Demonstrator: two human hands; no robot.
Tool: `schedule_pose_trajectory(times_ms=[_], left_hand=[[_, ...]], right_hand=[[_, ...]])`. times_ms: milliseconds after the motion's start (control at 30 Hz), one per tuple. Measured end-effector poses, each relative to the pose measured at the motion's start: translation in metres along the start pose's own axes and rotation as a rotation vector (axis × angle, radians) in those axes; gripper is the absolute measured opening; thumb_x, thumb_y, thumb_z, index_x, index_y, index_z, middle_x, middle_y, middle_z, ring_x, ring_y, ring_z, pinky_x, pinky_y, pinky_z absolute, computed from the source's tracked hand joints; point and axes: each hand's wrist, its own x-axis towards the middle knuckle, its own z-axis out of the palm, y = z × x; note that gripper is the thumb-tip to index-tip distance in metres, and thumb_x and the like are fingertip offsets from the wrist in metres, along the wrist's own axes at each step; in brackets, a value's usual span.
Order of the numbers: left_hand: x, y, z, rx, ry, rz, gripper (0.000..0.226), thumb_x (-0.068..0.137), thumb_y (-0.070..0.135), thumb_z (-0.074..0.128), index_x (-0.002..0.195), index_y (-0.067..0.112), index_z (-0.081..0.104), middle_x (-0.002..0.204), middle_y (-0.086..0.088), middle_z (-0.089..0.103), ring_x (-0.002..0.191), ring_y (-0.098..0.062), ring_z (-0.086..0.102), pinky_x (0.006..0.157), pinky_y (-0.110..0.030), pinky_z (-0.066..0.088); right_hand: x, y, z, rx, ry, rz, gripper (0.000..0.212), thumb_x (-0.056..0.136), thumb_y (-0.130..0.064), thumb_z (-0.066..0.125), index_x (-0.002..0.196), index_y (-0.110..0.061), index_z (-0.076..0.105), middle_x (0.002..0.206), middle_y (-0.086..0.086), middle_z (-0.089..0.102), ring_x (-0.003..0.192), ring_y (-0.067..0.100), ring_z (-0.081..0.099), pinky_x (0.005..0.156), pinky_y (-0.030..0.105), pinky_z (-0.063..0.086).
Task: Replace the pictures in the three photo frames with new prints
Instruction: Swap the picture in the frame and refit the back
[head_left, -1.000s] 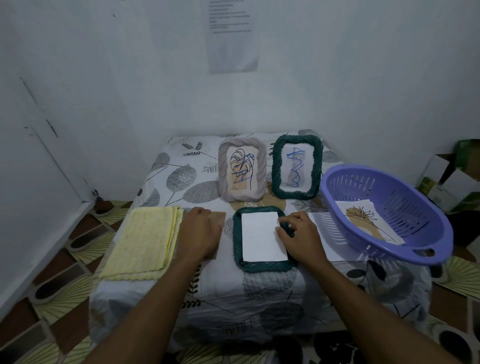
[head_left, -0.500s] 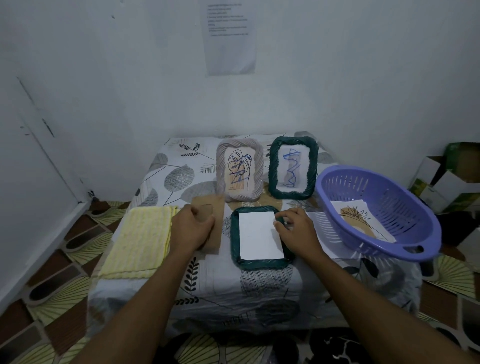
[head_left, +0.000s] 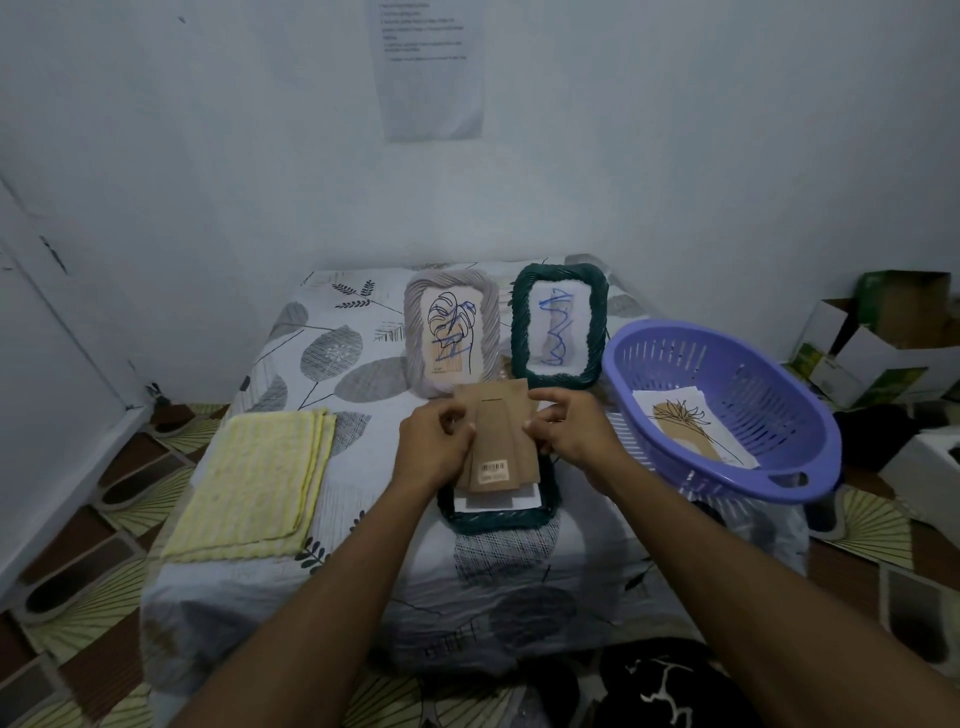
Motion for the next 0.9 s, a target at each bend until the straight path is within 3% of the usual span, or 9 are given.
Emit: schedule_pose_trajectory(times_ms=[133, 200, 333, 467, 600, 667, 900], left_hand=[[-0.005, -0.011, -0.005, 0.043, -0.039, 0.025, 0.032, 0.081, 0.007, 0.070, 0.113, 0.013, 0.068, 0.109, -0.006, 0.069, 0.083, -0.013, 0.062, 0.087, -0.033, 0.053], [-0.006, -0.013, -0.005, 0.043, -0.042, 0.036, 0.034, 0.080, 0.004, 0.071, 0.113, 0.014, 0.067, 0.110, -0.005, 0.068, 0.083, -0.013, 0.063, 0.087, -0.032, 0.053], [-0.008, -0.015, -0.005, 0.056, -0.044, 0.047, 0.036, 0.079, 0.004, 0.072, 0.113, 0.013, 0.067, 0.110, -0.005, 0.067, 0.078, -0.012, 0.064, 0.080, -0.025, 0.051], [-0.011, -0.018, -0.005, 0.086, -0.048, 0.056, 0.034, 0.078, 0.005, 0.073, 0.111, 0.012, 0.068, 0.101, -0.007, 0.069, 0.073, -0.009, 0.062, 0.072, -0.015, 0.045], [-0.014, -0.018, -0.004, 0.148, -0.035, 0.085, 0.035, 0.078, 0.009, 0.073, 0.113, 0.012, 0.067, 0.086, -0.004, 0.067, 0.079, -0.014, 0.062, 0.083, -0.026, 0.051], [-0.014, -0.018, -0.004, 0.170, -0.040, 0.087, 0.038, 0.078, 0.012, 0.073, 0.116, 0.013, 0.067, 0.081, -0.001, 0.067, 0.080, -0.014, 0.062, 0.081, -0.024, 0.050], [-0.013, -0.018, -0.008, 0.275, -0.075, 0.132, 0.044, 0.077, 0.018, 0.074, 0.119, 0.012, 0.066, 0.104, -0.007, 0.071, 0.089, -0.013, 0.063, 0.084, -0.023, 0.050]], right_hand=[[0.000, 0.006, 0.000, -0.079, -0.021, -0.025, 0.050, 0.085, -0.002, 0.069, 0.132, -0.011, 0.056, 0.087, 0.014, 0.073, 0.080, 0.025, 0.067, 0.074, 0.036, 0.055], [0.000, 0.008, 0.001, -0.103, -0.022, -0.036, 0.051, 0.084, -0.002, 0.069, 0.132, -0.011, 0.056, 0.089, 0.014, 0.073, 0.091, 0.028, 0.068, 0.082, 0.038, 0.054], [-0.002, 0.011, 0.002, -0.168, -0.036, -0.053, 0.052, 0.084, -0.004, 0.070, 0.133, -0.010, 0.054, 0.090, 0.015, 0.074, 0.094, 0.025, 0.068, 0.088, 0.036, 0.053], [-0.004, 0.014, 0.004, -0.236, -0.052, -0.072, 0.052, 0.085, -0.005, 0.070, 0.134, -0.010, 0.053, 0.088, 0.013, 0.074, 0.091, 0.024, 0.069, 0.087, 0.037, 0.053], [-0.004, 0.016, 0.006, -0.285, -0.045, -0.078, 0.050, 0.084, -0.006, 0.071, 0.132, -0.009, 0.056, 0.085, 0.009, 0.074, 0.086, 0.020, 0.068, 0.084, 0.033, 0.052], [-0.004, 0.016, 0.006, -0.327, -0.055, -0.093, 0.049, 0.085, -0.007, 0.070, 0.131, -0.010, 0.056, 0.083, 0.006, 0.073, 0.082, 0.017, 0.066, 0.081, 0.031, 0.052], [-0.003, 0.015, 0.007, -0.486, -0.097, -0.157, 0.053, 0.086, -0.016, 0.069, 0.136, -0.011, 0.052, 0.075, -0.003, 0.067, 0.075, 0.012, 0.062, 0.077, 0.030, 0.050]])
